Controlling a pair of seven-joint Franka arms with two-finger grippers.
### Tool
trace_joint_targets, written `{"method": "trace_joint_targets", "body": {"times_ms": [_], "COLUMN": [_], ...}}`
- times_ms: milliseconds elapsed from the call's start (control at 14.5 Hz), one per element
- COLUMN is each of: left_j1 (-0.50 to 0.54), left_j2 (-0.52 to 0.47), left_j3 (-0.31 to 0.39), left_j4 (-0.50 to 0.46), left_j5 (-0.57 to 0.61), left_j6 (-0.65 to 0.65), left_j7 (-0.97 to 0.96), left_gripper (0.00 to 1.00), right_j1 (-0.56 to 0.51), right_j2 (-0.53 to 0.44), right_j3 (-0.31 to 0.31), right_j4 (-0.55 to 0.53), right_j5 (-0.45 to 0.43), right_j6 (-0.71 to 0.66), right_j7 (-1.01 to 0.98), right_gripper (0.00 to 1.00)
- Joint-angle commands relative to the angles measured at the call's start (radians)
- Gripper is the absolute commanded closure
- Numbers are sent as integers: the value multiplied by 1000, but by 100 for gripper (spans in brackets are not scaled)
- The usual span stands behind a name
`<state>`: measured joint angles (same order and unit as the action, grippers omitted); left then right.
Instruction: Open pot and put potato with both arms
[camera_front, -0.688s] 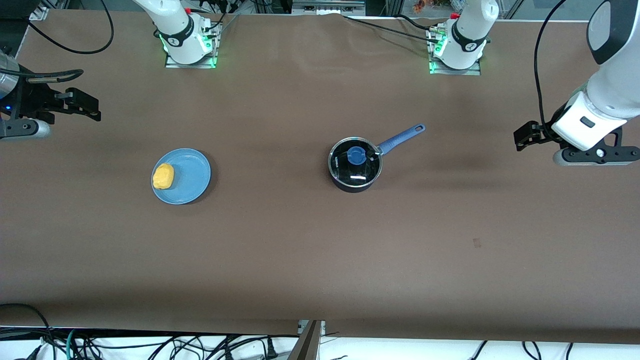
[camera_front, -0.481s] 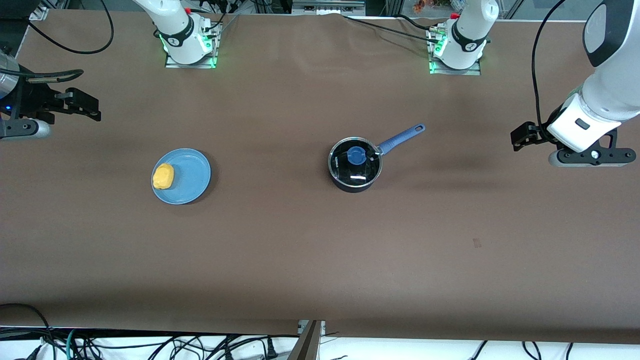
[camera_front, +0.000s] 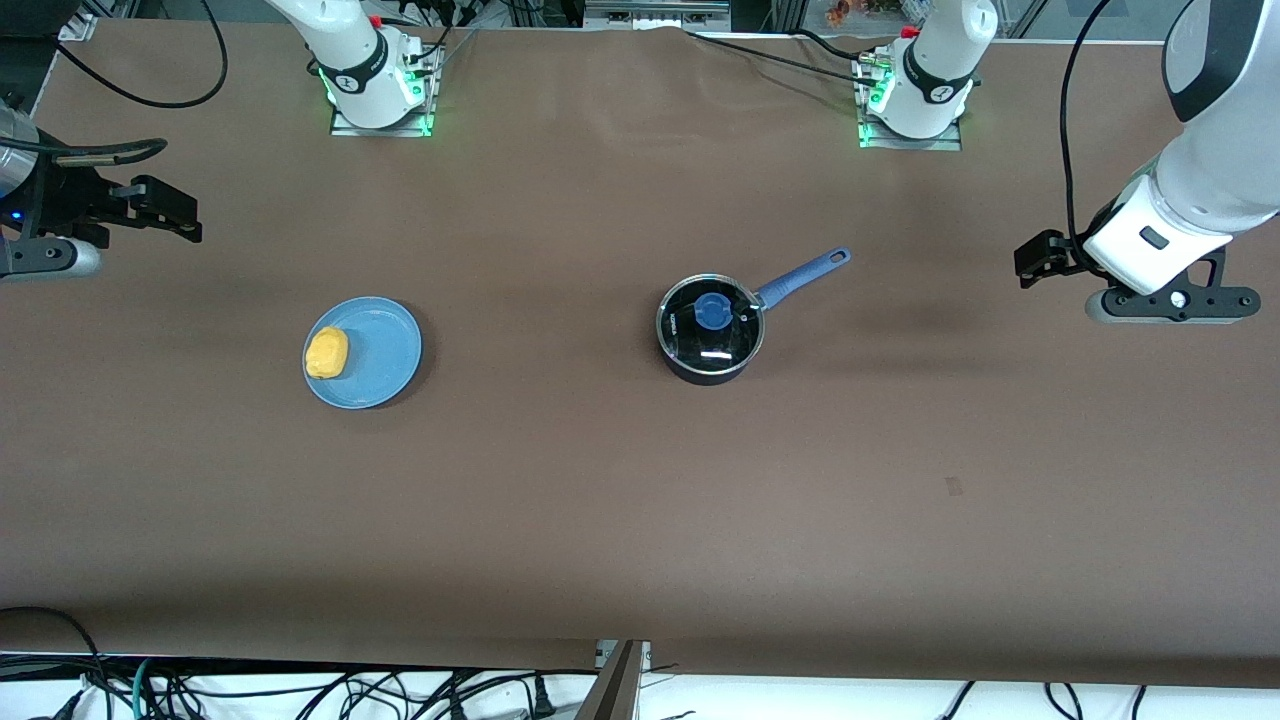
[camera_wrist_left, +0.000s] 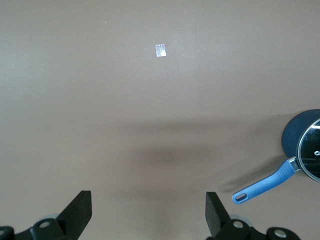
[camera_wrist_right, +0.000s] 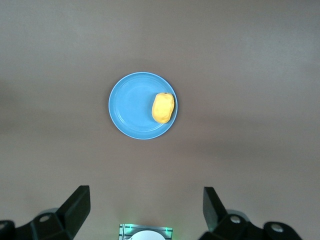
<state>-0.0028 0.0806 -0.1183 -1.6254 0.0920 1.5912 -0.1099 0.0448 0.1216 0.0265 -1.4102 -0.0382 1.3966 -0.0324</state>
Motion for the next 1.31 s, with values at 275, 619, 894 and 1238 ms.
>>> {"method": "trace_joint_targets", "body": {"times_ms": [275,619,894,1238], "left_j1": [33,56,56,58], "left_j2": [24,24,25,25], "left_j3": [11,16,16,12], "left_j4": [39,48,77,70], "left_j5": [-58,-112,-133,-130], "left_j6": [-17,-17,-17,-10], "left_j7": [6,0,-1,7], "left_gripper": [0,0,0,0], "right_j1": [-3,-3,-3,-3], "right_j2": [3,4,3,3], "right_j3": [4,4,4,4], "right_j4": [10,10,10,10], "right_j5": [12,12,12,12], "right_j6": [-1,1,1,1], "right_j7": [12,12,12,12], "right_gripper": [0,0,0,0]}}
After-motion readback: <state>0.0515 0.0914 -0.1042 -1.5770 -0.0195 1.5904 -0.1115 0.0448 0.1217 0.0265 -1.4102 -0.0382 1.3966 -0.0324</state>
